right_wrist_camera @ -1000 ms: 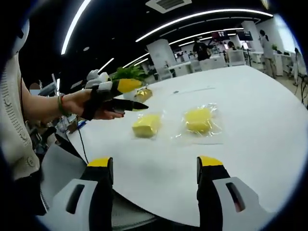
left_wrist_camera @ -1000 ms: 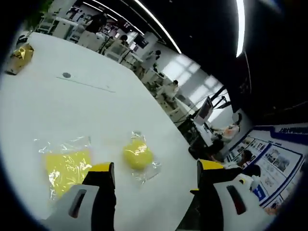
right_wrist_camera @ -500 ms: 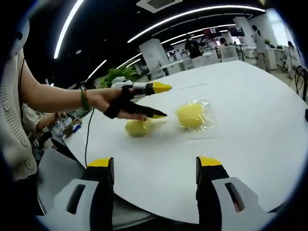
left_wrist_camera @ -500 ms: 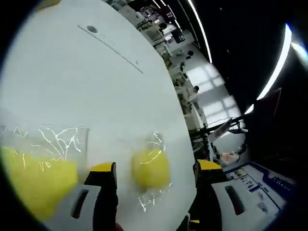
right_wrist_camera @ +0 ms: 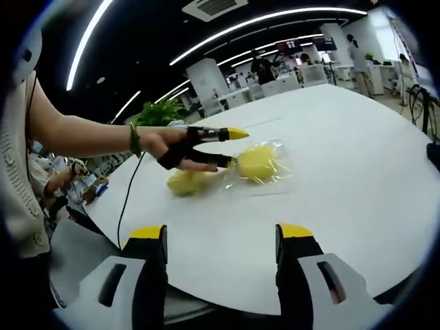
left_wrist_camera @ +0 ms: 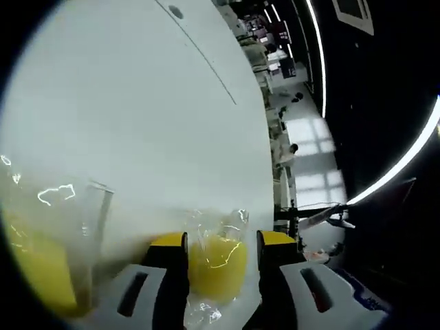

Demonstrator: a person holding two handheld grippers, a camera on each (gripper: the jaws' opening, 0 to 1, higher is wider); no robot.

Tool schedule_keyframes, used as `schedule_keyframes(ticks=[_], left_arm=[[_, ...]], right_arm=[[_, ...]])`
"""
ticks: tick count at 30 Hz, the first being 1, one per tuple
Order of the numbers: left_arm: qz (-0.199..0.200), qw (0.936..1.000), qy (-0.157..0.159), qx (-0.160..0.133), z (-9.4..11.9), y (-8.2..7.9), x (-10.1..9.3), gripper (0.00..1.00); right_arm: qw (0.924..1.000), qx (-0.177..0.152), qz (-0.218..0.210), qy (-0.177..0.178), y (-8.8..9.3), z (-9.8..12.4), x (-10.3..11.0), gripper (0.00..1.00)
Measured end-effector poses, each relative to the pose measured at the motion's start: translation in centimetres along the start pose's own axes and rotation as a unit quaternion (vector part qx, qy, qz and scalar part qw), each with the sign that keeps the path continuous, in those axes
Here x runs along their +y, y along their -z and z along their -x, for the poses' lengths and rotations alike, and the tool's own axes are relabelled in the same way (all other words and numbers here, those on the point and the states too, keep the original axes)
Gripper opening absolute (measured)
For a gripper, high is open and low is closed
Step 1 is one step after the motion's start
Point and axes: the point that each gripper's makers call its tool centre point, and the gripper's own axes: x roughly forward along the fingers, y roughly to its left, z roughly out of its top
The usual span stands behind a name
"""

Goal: Compare the silicone blocks by pressing each to a similar depth, holding the contact briefly, and releasing to observe deformation and rebound differences across the visible hardness samples.

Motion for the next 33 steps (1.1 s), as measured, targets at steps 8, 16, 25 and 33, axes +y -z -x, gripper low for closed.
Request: schedule_keyframes(ticks=[8,16,25,33], left_arm=[[-0.004,0.9999,-0.01,-0.007,0.2,-0.3,0.6,0.01],[-0.075,0.9971,0.009,-0.007,0.5,-0.1,-0.9,0.0],[-0.236,0.9705,0.047,0.02,1.9,1.1,-5.1,0.0],[-0.27,0.96,0.066,0.033,4.0,2.7,-7.7,0.0]], right_arm=[[0.9999,-0.009,-0.003,0.006,-0.6,0.3,-0.4,0.56],[0.9999,-0.006,-0.003,0.009,-0.3,0.4,-0.3,0.57],[0.9999,-0.012,0.009,0.001,-1.0,0.5,0.3,0.56],[0.9995,-0.018,0.024,-0.009,-1.6,0.8,1.0,0.57]])
